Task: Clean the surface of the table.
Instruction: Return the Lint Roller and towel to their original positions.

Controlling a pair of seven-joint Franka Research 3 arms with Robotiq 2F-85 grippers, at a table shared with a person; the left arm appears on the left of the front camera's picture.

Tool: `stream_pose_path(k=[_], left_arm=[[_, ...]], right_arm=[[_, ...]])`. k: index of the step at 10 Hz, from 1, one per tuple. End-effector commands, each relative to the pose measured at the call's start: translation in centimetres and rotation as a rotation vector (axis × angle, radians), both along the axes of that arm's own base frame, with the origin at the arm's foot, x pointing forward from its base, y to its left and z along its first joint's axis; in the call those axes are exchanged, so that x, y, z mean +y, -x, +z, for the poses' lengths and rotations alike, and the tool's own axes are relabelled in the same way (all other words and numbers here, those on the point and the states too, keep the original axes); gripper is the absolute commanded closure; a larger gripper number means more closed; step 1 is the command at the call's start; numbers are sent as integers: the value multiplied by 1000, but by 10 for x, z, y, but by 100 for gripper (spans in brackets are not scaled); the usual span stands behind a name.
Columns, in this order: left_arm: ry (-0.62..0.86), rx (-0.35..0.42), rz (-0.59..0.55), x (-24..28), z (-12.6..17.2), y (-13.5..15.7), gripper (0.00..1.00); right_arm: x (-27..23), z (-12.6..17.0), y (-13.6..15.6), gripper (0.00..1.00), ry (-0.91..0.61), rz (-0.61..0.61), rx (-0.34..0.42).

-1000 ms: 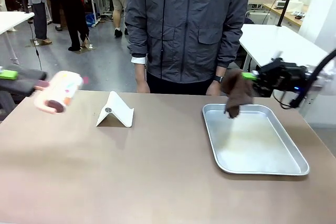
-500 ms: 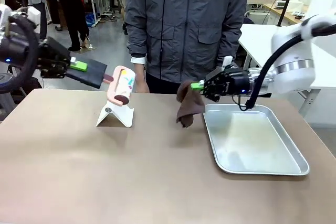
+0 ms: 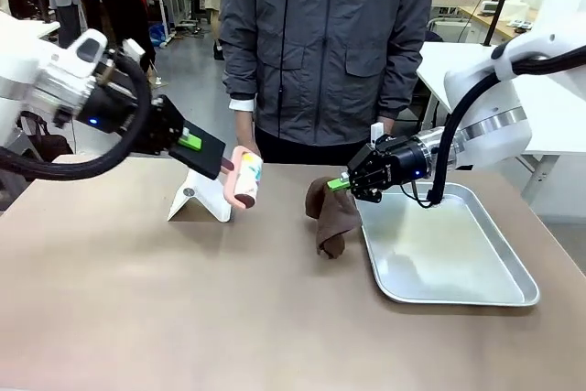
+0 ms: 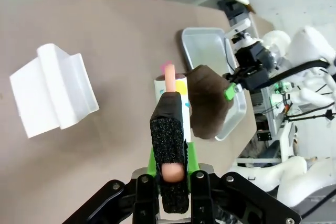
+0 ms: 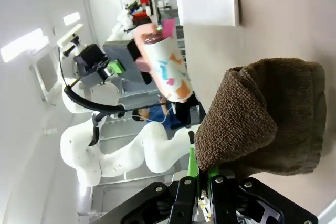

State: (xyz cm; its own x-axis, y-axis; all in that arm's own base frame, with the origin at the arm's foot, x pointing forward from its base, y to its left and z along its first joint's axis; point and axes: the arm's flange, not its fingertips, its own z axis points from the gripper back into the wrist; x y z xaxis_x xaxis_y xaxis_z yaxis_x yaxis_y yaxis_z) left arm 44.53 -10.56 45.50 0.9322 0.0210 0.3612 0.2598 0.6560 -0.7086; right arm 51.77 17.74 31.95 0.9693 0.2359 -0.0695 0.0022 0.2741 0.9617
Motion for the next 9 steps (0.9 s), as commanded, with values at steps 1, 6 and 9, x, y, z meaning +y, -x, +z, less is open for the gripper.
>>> stream_pose_path(k=[1,6,9], left_arm=[[9,-45,-7,13,13,12,78],[9,-45,-7,13,13,12,78],[-132,-105,133,9,29,3,78]], right_arm=[[2,5,0,93,-31,-23,-21],[2,5,0,93,-31,-23,-21],[17,3,-4,93,40,-9,-48]])
